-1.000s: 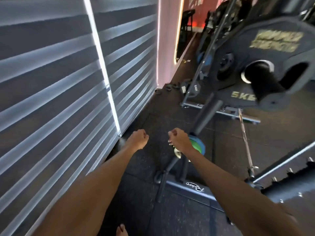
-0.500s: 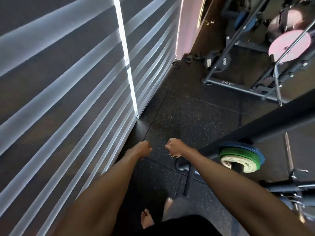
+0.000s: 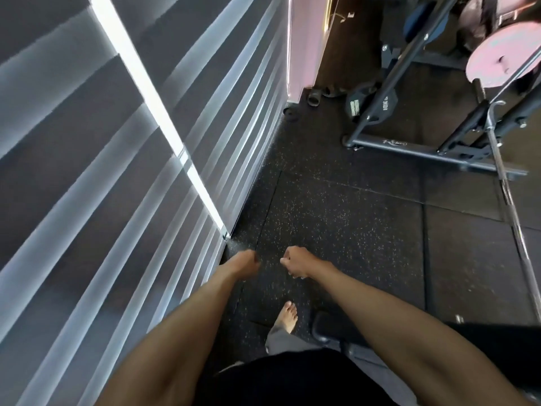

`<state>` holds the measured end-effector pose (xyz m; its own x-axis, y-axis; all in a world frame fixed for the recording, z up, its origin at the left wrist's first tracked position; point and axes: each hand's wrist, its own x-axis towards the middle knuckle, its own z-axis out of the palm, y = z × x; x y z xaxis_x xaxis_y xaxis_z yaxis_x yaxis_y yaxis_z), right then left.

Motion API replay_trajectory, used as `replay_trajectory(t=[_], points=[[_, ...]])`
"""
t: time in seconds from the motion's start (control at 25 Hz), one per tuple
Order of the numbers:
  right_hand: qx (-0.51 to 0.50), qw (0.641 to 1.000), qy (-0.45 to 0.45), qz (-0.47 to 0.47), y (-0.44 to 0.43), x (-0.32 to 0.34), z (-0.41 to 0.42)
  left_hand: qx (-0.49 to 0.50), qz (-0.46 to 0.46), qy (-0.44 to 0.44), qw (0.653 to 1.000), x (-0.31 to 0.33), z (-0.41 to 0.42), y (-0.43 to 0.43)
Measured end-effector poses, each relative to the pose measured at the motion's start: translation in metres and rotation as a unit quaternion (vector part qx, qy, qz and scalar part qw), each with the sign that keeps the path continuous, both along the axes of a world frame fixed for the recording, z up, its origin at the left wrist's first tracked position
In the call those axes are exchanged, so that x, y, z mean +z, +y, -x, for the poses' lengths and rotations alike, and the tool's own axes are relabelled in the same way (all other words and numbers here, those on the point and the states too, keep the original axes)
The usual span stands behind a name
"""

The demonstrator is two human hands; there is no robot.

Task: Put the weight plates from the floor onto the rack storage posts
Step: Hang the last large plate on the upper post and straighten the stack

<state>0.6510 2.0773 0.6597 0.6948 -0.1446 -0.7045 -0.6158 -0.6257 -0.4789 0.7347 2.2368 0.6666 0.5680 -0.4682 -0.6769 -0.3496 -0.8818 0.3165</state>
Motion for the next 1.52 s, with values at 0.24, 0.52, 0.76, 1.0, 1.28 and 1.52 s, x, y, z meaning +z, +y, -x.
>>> replay_trajectory(t=[0.24, 0.52, 0.76, 1.0, 1.28, 1.52], points=[[-0.026, 0.999, -0.015, 0.023, -0.121, 0.001, -0.134, -0.002, 0.047, -0.012, 0.999, 0.006, -0.148, -0.129], [-0.044, 0.997, 0.021, 0.06, -0.263, -0.022, -0.298, -0.04, 0.045, 0.048, 0.997, -0.018, -0.322, -0.283], [-0.162, 0.986, -0.012, 0.036, -0.392, -0.005, -0.449, -0.05, 0.068, 0.055, 0.995, -0.005, -0.494, -0.416], [-0.226, 0.974, -0.015, 0.027, -0.519, -0.008, -0.586, -0.103, 0.069, 0.067, 0.99, -0.008, -0.637, -0.558], [-0.275, 0.961, 0.003, -0.003, -0.697, -0.023, -0.74, -0.12, 0.027, 0.056, 0.991, -0.014, -0.799, -0.743], [-0.262, 0.965, -0.01, 0.018, -0.842, -0.008, -0.84, -0.137, 0.042, 0.059, 0.988, -0.01, -0.904, -0.899]])
